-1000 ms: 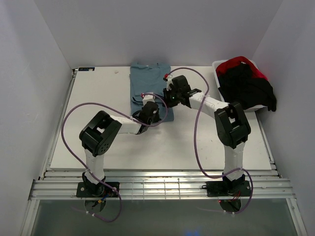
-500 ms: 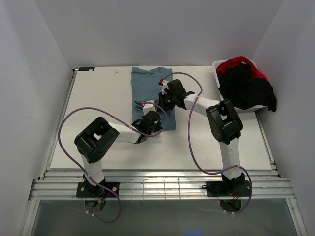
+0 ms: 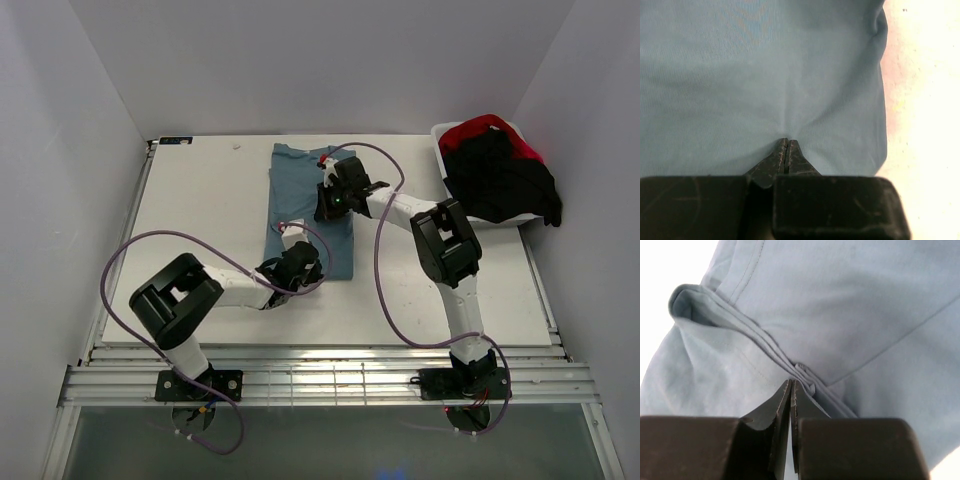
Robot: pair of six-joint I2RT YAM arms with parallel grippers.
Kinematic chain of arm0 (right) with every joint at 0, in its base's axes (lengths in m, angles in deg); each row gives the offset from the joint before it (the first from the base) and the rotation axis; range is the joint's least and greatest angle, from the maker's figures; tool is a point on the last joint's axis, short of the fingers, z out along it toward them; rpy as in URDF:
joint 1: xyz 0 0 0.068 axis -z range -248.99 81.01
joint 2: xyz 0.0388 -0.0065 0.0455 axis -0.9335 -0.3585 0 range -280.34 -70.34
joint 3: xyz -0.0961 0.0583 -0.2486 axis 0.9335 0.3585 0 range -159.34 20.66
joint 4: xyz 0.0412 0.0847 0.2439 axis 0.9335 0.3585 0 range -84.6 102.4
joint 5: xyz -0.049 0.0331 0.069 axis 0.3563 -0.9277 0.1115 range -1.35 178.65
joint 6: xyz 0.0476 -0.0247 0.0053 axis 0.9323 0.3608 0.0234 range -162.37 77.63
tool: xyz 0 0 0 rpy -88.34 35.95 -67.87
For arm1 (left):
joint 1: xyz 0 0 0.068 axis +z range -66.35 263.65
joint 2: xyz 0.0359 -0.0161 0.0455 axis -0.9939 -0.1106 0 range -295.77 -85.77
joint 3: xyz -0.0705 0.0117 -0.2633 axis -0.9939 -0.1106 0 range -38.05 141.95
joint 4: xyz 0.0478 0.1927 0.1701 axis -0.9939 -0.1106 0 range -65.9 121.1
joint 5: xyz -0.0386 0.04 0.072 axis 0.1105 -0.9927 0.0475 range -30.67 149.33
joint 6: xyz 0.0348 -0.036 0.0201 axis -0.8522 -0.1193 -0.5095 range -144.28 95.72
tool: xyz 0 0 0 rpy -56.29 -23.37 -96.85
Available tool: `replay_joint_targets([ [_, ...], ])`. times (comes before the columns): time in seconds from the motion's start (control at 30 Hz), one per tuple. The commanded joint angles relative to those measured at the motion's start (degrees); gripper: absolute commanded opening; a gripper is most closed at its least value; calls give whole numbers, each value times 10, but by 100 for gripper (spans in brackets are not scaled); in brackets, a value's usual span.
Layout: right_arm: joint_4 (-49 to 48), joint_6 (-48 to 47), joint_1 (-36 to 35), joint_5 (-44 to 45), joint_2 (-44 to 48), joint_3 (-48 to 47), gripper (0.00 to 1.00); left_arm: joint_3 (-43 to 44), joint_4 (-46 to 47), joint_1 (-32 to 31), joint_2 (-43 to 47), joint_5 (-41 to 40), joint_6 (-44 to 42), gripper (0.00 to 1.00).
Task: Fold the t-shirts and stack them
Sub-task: Fold the folded rectangular tshirt in 1/3 of the way
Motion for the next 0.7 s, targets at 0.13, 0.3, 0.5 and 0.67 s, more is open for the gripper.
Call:
replay_joint_targets([
  [0.13, -2, 4, -1, 11, -23, -27, 8, -29, -32, -30, 43, -8, 28, 0],
  [0.3, -7, -5, -1, 26, -6, -8, 8, -16, -33, -52, 33, -1, 35, 0],
  [0.5, 11, -33, -1, 71, 86, 2, 16, 30, -35, -95, 23, -26, 12, 0],
  [0.67, 0, -46, -2, 105, 234, 58, 35, 92, -63, -99, 78, -111, -71, 2],
])
